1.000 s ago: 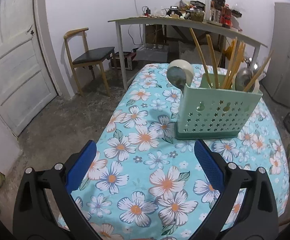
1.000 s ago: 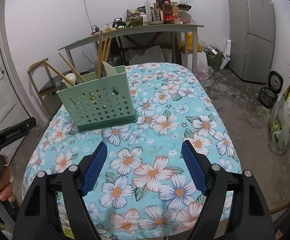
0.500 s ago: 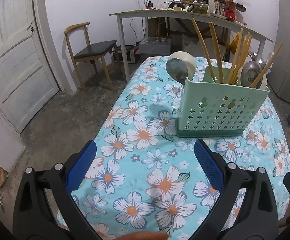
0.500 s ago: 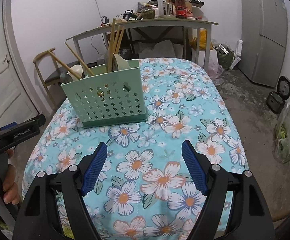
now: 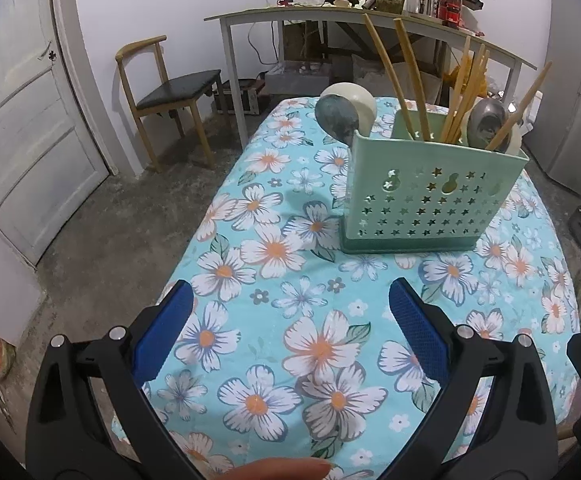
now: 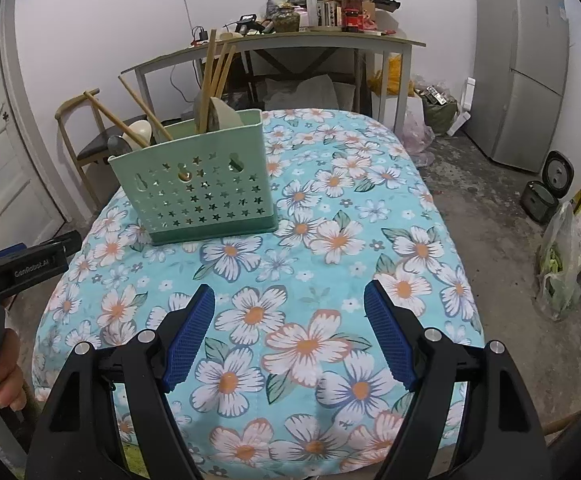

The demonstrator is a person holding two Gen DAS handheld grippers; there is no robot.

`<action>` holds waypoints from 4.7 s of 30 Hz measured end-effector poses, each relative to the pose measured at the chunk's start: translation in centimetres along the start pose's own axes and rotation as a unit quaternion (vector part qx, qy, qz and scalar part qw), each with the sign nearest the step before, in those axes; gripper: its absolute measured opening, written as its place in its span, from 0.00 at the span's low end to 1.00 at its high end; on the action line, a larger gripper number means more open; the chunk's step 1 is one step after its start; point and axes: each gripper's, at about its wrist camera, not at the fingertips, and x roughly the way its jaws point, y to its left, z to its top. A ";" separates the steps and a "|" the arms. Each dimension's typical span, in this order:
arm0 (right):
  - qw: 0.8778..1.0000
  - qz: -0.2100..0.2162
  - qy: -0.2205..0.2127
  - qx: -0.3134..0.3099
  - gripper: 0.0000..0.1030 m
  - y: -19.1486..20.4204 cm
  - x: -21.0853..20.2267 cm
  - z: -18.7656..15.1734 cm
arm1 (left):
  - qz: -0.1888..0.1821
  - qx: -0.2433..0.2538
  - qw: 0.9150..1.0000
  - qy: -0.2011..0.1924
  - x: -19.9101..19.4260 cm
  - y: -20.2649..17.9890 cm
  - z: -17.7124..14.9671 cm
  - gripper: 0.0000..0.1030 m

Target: Organize utensils

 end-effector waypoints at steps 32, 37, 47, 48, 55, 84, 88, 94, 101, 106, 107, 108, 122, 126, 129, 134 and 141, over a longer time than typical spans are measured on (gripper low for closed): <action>1.000 -0.019 0.007 -0.010 0.73 -1.4 -0.3 0.4 | 0.021 0.015 1.000 -0.002 -0.2 0.0 -0.2 0.92; 1.000 -0.021 0.000 -0.002 0.73 -1.6 -0.6 0.8 | 0.032 0.024 0.999 -0.001 -0.2 1.3 -0.1 0.92; 1.000 -0.017 -0.007 -0.006 0.73 -1.0 -1.1 0.8 | 0.045 0.007 0.999 -0.004 -0.5 4.3 -0.3 0.92; 1.000 -0.017 -0.007 -0.006 0.73 -0.9 -1.1 0.8 | 0.045 0.007 0.999 -0.003 -0.5 4.5 -0.3 0.92; 1.000 -0.017 -0.009 -0.006 0.73 -0.8 -1.4 0.8 | 0.039 0.006 0.999 -0.009 -1.0 4.7 -0.6 0.92; 1.000 -0.015 -0.008 -0.010 0.73 -0.7 -1.5 0.8 | 0.031 0.010 0.999 -0.008 -1.3 4.2 -0.6 0.92; 1.000 -0.015 -0.008 -0.009 0.73 -0.7 -1.5 0.8 | 0.031 0.010 0.999 -0.008 -1.2 4.2 -0.7 0.92; 1.000 -0.015 -0.007 -0.009 0.73 -0.7 -1.4 0.8 | 0.030 0.010 0.999 -0.003 -0.9 4.3 -0.8 0.92; 1.000 -0.015 -0.007 -0.010 0.73 -0.6 -1.4 0.8 | 0.030 0.012 0.999 -0.001 -0.8 4.2 -0.7 0.92; 1.000 -0.015 -0.006 -0.010 0.73 -0.6 -1.2 0.7 | 0.030 0.012 0.999 -0.001 -0.8 4.2 -0.7 0.92; 1.000 -0.015 -0.006 -0.010 0.73 -0.6 -1.2 0.7 | 0.030 0.012 0.999 -0.001 -0.8 4.2 -0.7 0.92; 1.000 -0.014 -0.007 -0.009 0.73 -0.6 -1.2 0.7 | 0.030 0.012 0.999 -0.001 -0.8 4.2 -0.7 0.92; 1.000 -0.014 -0.006 -0.010 0.73 -0.6 -1.2 0.7 | 0.030 0.012 0.999 -0.001 -0.9 4.2 -0.7 0.92; 1.000 -0.015 -0.006 -0.010 0.73 -0.6 -1.2 0.7 | 0.030 0.012 0.999 -0.001 -0.9 4.2 -0.6 0.92; 1.000 -0.014 -0.006 -0.010 0.73 -0.6 -1.2 0.7 | 0.030 0.012 0.999 -0.001 -0.9 4.2 -0.7 0.92; 1.000 -0.013 -0.006 -0.012 0.73 -0.4 -1.1 0.7 | 0.030 0.012 0.999 -0.002 -0.9 4.1 -0.7 0.92; 1.000 -0.013 -0.007 -0.012 0.73 -0.3 -1.1 0.7 | 0.028 0.014 0.999 -0.001 -0.8 3.9 -0.8 0.92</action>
